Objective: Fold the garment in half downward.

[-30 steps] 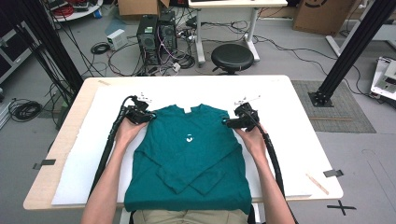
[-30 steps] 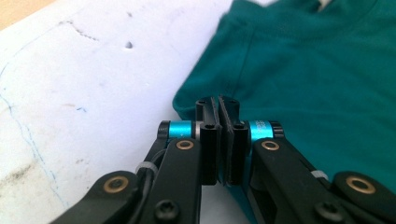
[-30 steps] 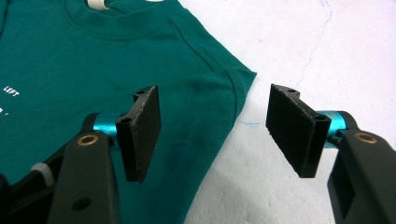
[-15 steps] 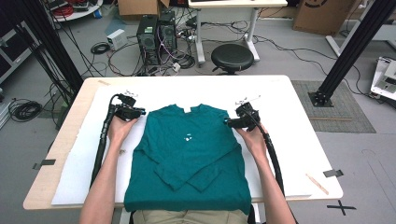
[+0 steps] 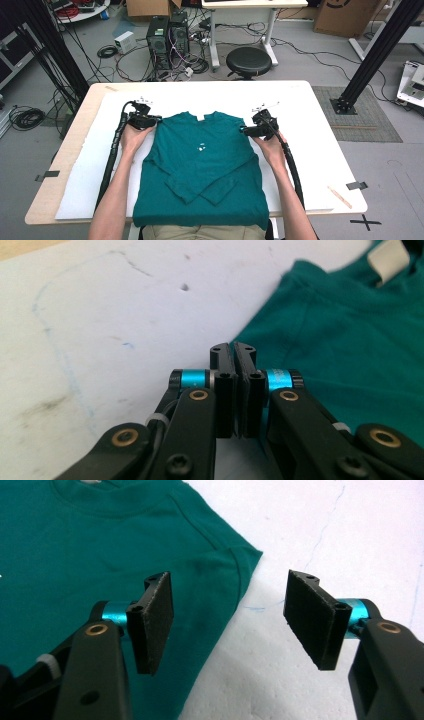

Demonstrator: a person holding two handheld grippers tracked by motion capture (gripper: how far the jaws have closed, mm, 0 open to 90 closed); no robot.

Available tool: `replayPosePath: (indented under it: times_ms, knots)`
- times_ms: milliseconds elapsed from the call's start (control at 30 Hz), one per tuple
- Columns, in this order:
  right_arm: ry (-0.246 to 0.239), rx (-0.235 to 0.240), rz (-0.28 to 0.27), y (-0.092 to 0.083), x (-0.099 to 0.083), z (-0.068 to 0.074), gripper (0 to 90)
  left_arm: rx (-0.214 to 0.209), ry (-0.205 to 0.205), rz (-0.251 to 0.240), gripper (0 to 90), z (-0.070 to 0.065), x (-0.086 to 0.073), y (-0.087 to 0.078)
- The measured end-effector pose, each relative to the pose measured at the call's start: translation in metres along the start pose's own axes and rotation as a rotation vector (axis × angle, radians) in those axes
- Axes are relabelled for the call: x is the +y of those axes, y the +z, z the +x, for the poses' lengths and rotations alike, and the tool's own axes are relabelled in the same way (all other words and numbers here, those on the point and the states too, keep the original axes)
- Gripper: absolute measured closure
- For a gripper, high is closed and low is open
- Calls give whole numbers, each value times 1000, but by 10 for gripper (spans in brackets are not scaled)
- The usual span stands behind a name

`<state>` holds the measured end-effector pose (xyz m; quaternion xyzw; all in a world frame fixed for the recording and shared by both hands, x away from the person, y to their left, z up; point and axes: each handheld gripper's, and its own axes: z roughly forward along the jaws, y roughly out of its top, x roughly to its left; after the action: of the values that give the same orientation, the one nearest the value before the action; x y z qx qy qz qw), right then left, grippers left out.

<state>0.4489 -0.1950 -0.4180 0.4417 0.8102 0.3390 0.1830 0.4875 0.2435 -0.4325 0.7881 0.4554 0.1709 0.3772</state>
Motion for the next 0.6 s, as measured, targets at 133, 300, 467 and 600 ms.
replayPosePath:
  times_ms: [133,300,467,600]
  knots:
    - [5,-6,2,0,0,-3,378,25,-44,22,872,6,-4,6]
    - [34,-8,9,1,0,-8,378,-22,-79,-38,660,8,-2,2]
    - [31,-6,3,1,0,-8,377,-2,-45,24,557,5,-6,11]
    - [28,-5,4,2,0,-9,377,1,-11,23,550,4,-6,11]
